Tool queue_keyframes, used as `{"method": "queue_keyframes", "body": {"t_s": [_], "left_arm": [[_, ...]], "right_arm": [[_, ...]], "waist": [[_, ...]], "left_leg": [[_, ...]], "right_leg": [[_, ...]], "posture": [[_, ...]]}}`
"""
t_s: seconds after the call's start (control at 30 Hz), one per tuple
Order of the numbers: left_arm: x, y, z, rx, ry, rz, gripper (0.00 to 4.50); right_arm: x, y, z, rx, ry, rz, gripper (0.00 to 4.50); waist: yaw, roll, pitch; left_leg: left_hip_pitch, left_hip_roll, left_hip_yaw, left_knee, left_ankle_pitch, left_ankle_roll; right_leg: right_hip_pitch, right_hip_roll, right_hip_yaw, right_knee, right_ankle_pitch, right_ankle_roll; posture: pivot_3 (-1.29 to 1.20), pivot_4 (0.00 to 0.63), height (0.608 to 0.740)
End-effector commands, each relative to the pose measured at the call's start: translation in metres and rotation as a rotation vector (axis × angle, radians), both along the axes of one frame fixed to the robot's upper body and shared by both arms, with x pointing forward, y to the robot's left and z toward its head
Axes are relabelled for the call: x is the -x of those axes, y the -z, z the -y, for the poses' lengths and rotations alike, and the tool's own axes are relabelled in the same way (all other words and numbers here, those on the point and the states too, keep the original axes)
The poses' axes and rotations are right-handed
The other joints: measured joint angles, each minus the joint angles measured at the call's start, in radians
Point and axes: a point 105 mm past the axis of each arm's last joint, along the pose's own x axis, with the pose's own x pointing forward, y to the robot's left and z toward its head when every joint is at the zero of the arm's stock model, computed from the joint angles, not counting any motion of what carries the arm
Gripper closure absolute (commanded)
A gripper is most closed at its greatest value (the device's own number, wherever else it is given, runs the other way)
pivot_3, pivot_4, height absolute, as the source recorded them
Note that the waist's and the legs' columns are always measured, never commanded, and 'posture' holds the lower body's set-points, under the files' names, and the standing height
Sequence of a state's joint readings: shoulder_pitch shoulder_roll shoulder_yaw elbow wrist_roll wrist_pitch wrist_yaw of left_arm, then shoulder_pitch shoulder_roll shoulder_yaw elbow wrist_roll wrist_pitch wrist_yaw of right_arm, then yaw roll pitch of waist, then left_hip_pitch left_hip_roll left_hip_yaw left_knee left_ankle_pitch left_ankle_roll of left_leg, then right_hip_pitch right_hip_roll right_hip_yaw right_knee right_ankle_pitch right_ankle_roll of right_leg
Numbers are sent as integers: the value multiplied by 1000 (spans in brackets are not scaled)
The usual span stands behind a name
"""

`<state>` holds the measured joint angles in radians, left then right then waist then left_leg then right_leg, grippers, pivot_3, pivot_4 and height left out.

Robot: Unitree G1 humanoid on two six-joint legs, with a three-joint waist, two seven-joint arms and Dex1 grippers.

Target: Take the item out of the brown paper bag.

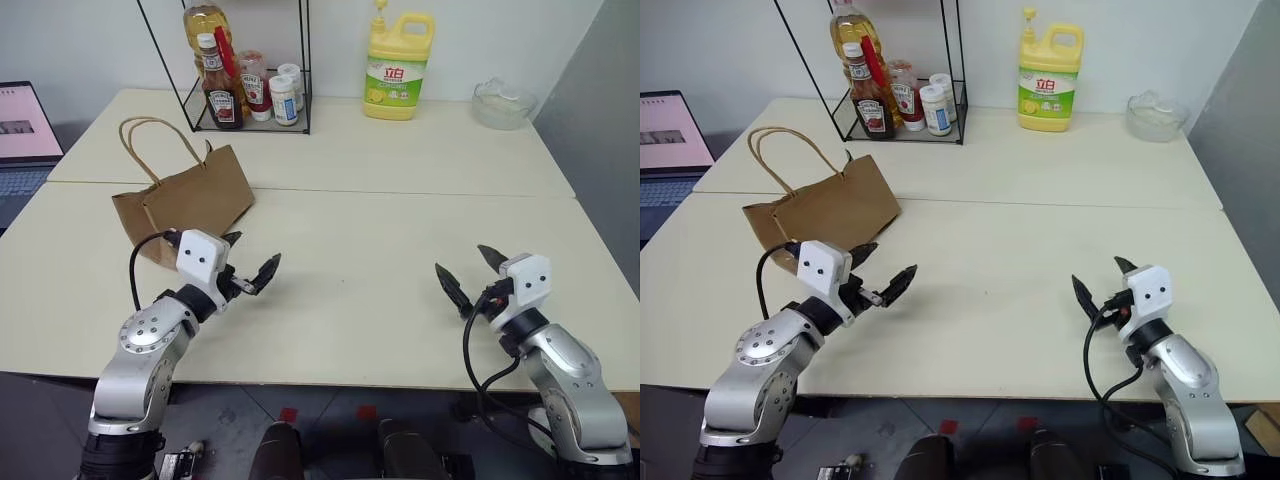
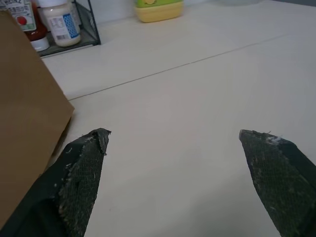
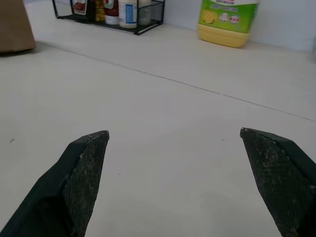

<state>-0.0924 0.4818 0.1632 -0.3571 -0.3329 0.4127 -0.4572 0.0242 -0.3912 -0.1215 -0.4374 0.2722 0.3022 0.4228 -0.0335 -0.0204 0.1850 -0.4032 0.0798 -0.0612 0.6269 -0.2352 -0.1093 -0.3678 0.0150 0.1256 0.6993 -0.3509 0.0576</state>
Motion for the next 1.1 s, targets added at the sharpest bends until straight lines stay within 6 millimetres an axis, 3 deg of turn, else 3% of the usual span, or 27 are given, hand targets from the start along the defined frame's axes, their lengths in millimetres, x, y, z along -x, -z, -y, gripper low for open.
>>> {"method": "queue_keyframes", "body": {"t_s": [0.03, 0.27, 0.4, 0.73, 0.8, 1.1], "left_arm": [[6, -26, -9, 23, -38, 80, 0], [19, -53, -24, 92, -100, 129, 0], [28, -59, -35, 117, -161, 111, 0], [34, -93, -70, 55, -275, 108, 0], [32, -108, -83, 62, -291, 99, 0], [0, -122, -111, 33, -296, -27, 0]], "right_arm": [[2, -31, -25, 1, -158, 80, 33], [12, -71, -73, 45, -589, 61, 33], [18, -82, -90, 115, -788, 30, 33], [7, -93, -97, 133, -873, 41, 33], [4, -93, -96, 137, -878, 46, 33], [7, -102, -104, 142, -901, 84, 33]], "waist": [[-1, 0, 0], [1, 0, 0], [1, 0, 0], [1, -1, 1], [1, -3, 2], [0, -3, 2]], "left_leg": [[0, 0, 0, 0, 0, 0], [0, 0, 0, 1, 0, 0], [0, 0, -1, 1, 0, 0], [0, 0, -3, 1, 0, 0], [0, 0, -3, 1, 0, 0], [-1, 0, -5, 1, 0, 0]], "right_leg": [[0, 0, 0, 0, 0, 0], [1, 0, -1, 0, 0, 0], [2, 0, -1, 0, 0, 0], [2, 0, -3, -1, 0, 0], [2, 0, -3, -1, 0, 0], [0, 0, -5, 0, 0, 0]], "posture": [[0, 150, 740], [0, 150, 740], [0, 150, 740], [0, 150, 740], [0, 150, 740], [0, 150, 740]]}}
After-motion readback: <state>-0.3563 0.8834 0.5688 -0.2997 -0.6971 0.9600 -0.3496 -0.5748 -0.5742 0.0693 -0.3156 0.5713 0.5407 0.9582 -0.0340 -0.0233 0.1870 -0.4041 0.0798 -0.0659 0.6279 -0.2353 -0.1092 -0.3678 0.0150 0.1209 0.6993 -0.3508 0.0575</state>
